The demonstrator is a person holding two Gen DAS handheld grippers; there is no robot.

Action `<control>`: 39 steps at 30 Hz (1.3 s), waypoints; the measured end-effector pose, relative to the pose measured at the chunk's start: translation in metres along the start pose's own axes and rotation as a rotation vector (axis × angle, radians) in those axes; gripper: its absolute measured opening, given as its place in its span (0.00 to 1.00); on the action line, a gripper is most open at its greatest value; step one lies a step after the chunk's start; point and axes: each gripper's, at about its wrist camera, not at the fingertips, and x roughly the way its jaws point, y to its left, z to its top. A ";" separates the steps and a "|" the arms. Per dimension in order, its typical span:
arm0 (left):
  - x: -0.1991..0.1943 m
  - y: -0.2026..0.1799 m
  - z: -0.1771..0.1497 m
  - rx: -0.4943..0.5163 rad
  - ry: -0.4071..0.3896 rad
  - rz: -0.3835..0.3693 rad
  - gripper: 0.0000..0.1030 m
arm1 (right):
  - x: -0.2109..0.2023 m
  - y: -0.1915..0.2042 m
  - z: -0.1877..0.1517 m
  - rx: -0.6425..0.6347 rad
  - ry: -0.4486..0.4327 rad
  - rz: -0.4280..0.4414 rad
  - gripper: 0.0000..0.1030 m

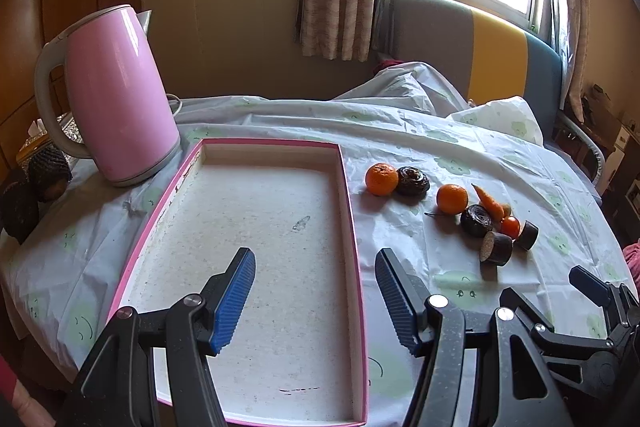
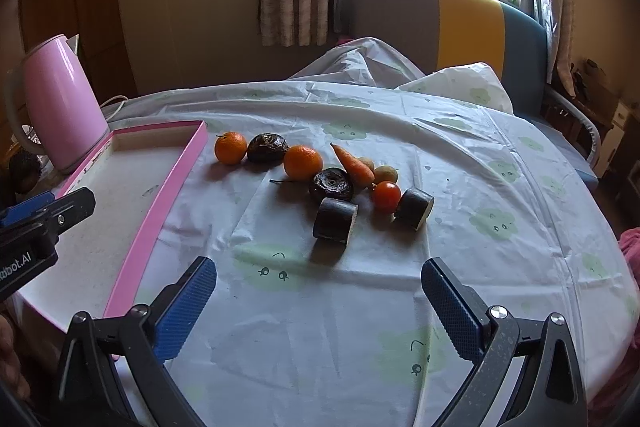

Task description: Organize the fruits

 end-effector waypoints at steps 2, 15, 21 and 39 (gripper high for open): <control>-0.001 -0.002 0.000 0.006 -0.002 -0.003 0.62 | 0.000 -0.002 0.001 0.006 -0.001 0.000 1.00; -0.001 -0.013 0.001 0.025 0.011 -0.042 0.62 | 0.000 -0.014 0.000 0.025 -0.001 -0.013 1.00; -0.001 -0.018 0.001 0.033 0.019 -0.062 0.62 | 0.000 -0.024 -0.001 0.040 0.001 -0.031 1.00; 0.016 -0.046 0.001 0.051 0.151 -0.280 0.68 | 0.006 -0.072 -0.001 0.097 0.013 -0.063 1.00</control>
